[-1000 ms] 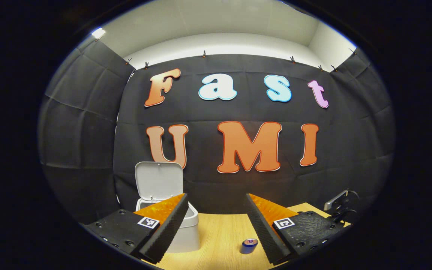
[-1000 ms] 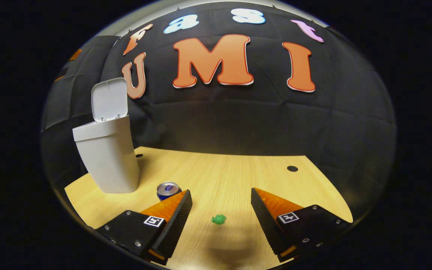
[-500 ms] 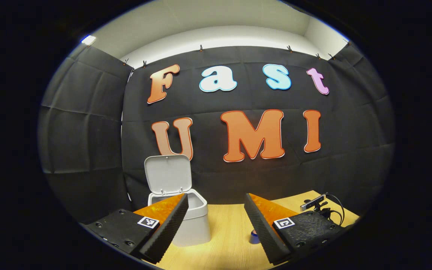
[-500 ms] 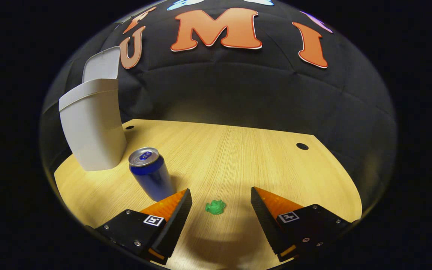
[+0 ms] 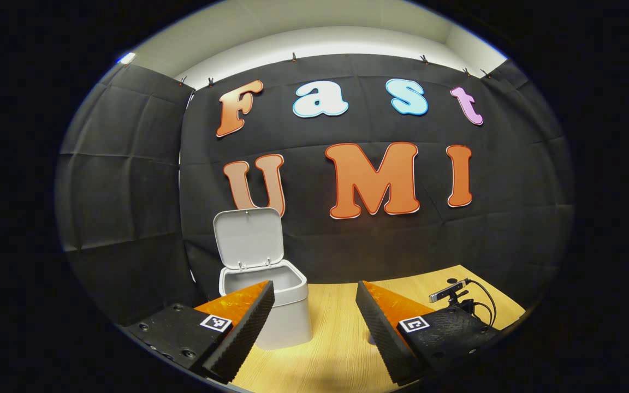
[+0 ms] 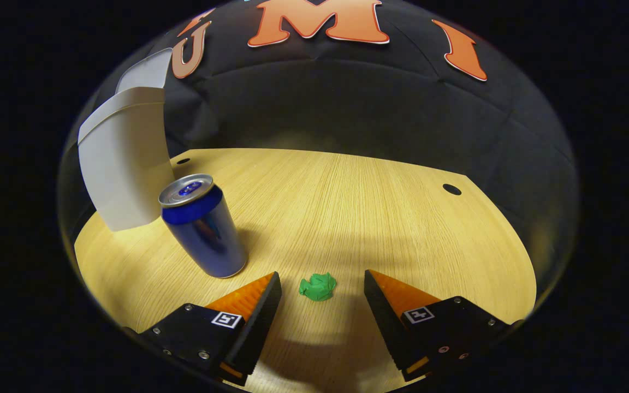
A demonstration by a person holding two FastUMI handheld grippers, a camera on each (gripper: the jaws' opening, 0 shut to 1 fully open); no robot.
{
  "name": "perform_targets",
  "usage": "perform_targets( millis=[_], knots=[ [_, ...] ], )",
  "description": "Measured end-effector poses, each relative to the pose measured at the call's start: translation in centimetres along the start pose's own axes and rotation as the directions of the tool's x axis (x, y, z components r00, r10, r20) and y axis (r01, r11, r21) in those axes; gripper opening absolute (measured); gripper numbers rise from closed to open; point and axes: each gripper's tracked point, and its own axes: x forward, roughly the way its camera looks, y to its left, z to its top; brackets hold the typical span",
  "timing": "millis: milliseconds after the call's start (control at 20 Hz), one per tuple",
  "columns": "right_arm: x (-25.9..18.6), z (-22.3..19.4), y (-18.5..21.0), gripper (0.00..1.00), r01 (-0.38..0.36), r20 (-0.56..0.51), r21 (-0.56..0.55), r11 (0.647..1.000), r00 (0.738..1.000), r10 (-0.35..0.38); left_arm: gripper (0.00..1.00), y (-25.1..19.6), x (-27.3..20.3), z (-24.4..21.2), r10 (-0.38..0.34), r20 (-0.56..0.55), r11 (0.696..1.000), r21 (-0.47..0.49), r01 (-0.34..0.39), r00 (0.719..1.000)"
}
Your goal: Press the lid of the desktop garbage bin to open it, pick up the crumpled paper on the desktop and throw it into the bin, then pick up the pop can on the desktop and drop it into the bin, and finally close the garbage bin lid.
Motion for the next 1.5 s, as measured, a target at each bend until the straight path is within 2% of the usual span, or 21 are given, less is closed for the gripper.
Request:
perform_targets(
  millis=[100, 300, 350, 400, 450, 500, 650, 750, 1050, 1500],
  knots=[
    [0.1, -0.1, 0.2, 0.88, -0.002, -0.006, 0.016, 1.000, 1.000, 0.003, 0.95, 0.0, 0.0, -0.5, -0.004, -0.013, 1.000, -0.001, 0.004, 1.000],
    [0.6, -0.8, 0.0, 0.76, 0.009, -0.031, 0.023, 1.000, 0.999, -0.009, 0.95, 0.1, -0.1, -1.0, -0.011, -0.029, 1.000, 0.009, 0.011, 1.000],
    [0.6, -0.9, 0.1, 0.70, 0.003, -0.035, 0.025, 1.000, 0.999, -0.002, 0.95, 0.1, 0.0, -1.0, -0.011, -0.031, 1.000, 0.013, 0.011, 0.999],
    [0.8, -0.9, 0.2, 0.58, -0.001, -0.033, 0.032, 0.999, 0.999, 0.002, 0.95, 0.3, -0.1, -1.3, -0.009, -0.035, 1.000, 0.014, 0.010, 0.999],
    [0.9, -0.8, 0.3, 0.58, -0.003, -0.029, 0.038, 0.999, 1.000, 0.005, 0.96, 0.4, -0.1, -1.4, -0.008, -0.041, 1.000, 0.013, 0.009, 0.999],
    [1.1, -0.7, 0.5, 0.54, -0.008, -0.027, 0.044, 0.999, 1.000, 0.010, 0.96, 0.4, -0.1, -1.7, -0.006, -0.049, 1.000, 0.013, 0.007, 0.999],
    [1.5, -1.1, 0.8, 0.37, -0.016, -0.047, 0.043, 0.999, 0.999, 0.018, 0.95, 0.7, -0.1, -2.4, -0.001, -0.068, 1.000, 0.018, 0.002, 0.998],
    [1.6, -1.3, 0.9, 0.29, -0.021, -0.055, 0.048, 0.999, 0.998, 0.023, 0.95, 0.9, -0.1, -2.5, 0.001, -0.071, 1.000, 0.018, 0.000, 0.997],
    [0.7, -0.7, 0.7, 0.17, -0.041, -0.041, 0.071, 0.997, 0.998, 0.044, 0.95, 0.3, 0.2, -2.4, -0.019, -0.068, 1.000, 0.013, 0.020, 0.998],
    [-2.2, 1.6, 0.2, 0.11, -0.059, 0.007, 0.073, 0.996, 0.998, 0.059, 0.95, 0.4, 0.0, -2.4, -0.039, -0.040, 0.999, -0.028, 0.038, 0.998]
  ],
)
